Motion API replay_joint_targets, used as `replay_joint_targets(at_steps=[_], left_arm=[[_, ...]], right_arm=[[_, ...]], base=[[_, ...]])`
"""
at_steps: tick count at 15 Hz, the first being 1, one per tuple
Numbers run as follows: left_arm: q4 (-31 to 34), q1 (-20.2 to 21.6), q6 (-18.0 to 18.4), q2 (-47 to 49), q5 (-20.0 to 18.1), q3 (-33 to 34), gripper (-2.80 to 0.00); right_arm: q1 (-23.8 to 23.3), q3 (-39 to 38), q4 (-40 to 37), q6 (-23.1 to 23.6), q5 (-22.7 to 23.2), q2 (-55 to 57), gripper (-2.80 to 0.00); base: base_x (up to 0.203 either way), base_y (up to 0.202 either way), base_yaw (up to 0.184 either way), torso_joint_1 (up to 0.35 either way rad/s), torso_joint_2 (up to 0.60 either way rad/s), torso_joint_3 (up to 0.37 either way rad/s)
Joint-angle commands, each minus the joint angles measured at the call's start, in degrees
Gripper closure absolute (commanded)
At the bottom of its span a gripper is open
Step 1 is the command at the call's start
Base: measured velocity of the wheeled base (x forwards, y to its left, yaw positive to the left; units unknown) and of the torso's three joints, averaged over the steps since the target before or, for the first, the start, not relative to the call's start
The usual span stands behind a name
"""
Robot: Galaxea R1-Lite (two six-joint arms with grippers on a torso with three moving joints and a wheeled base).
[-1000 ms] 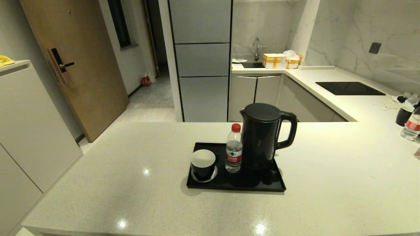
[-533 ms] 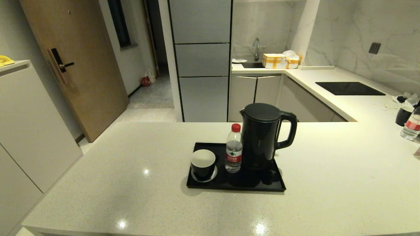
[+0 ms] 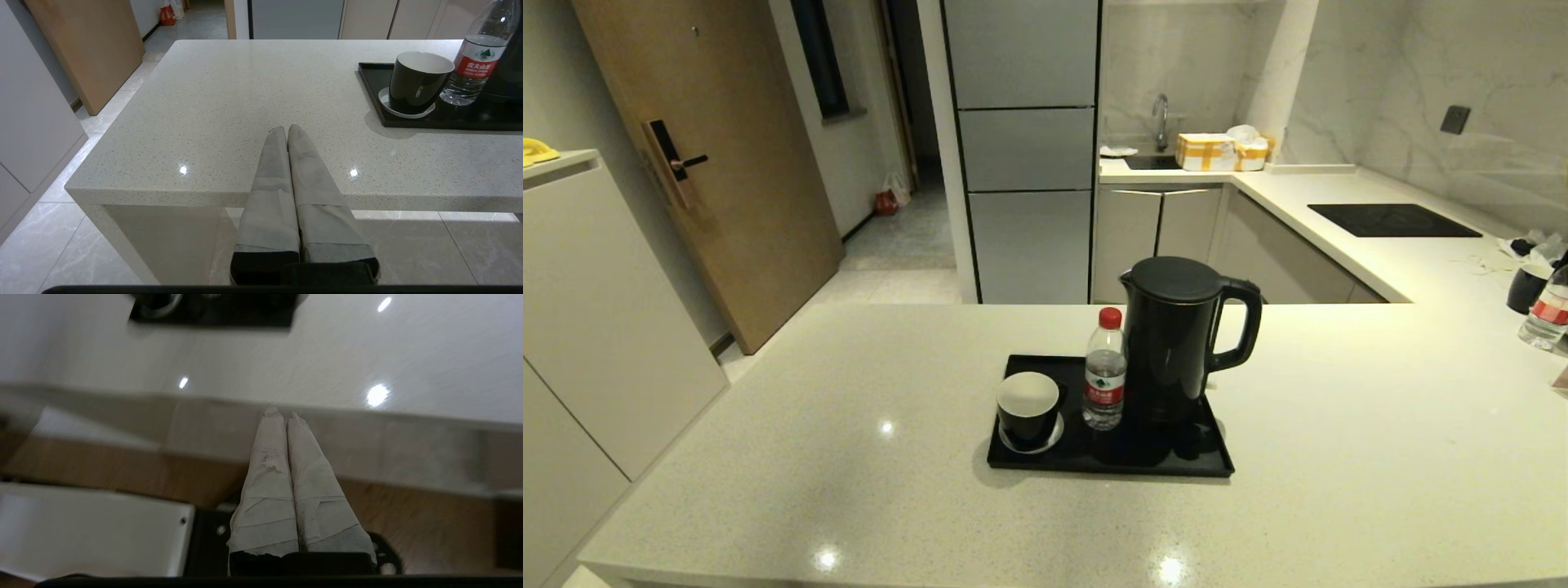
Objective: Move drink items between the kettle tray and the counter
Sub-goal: Pick up the kettle
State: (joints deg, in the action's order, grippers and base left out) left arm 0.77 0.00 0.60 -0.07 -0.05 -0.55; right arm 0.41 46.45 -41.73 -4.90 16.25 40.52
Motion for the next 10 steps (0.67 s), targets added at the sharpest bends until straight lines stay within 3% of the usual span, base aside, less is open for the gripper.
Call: replay_joint_targets(at_steps=[1, 6, 7, 10], left_arm=[[0.0, 0.0, -0.1, 0.0, 0.0, 0.1, 0.0], [0.0, 0.0, -0.1, 0.0, 0.0, 0.0, 0.0], [0.0, 0.0, -0.1, 0.0, 0.0, 0.1, 0.0], [0.0, 0.0, 0.0, 0.0, 0.1, 0.0, 0.0]], right_arm=[[0.1, -5.1, 7.5, 0.0, 1.9, 11.4, 0.0], [1.0, -9.6, 32.5, 0.1, 3.0, 33.6, 0.0], [1.4, -9.5, 36.3, 0.2, 2.7, 38.5, -2.8], [4.2, -9.2, 50.8, 0.2, -3.2, 52.6, -2.8]], base=[[0.0, 0.0, 0.0, 0.0, 0.0, 0.0], [0.0, 0.0, 0.0, 0.0, 0.0, 0.0], [0.0, 0.0, 0.0, 0.0, 0.0, 0.0], [0.0, 0.0, 0.0, 0.0, 0.0, 0.0]])
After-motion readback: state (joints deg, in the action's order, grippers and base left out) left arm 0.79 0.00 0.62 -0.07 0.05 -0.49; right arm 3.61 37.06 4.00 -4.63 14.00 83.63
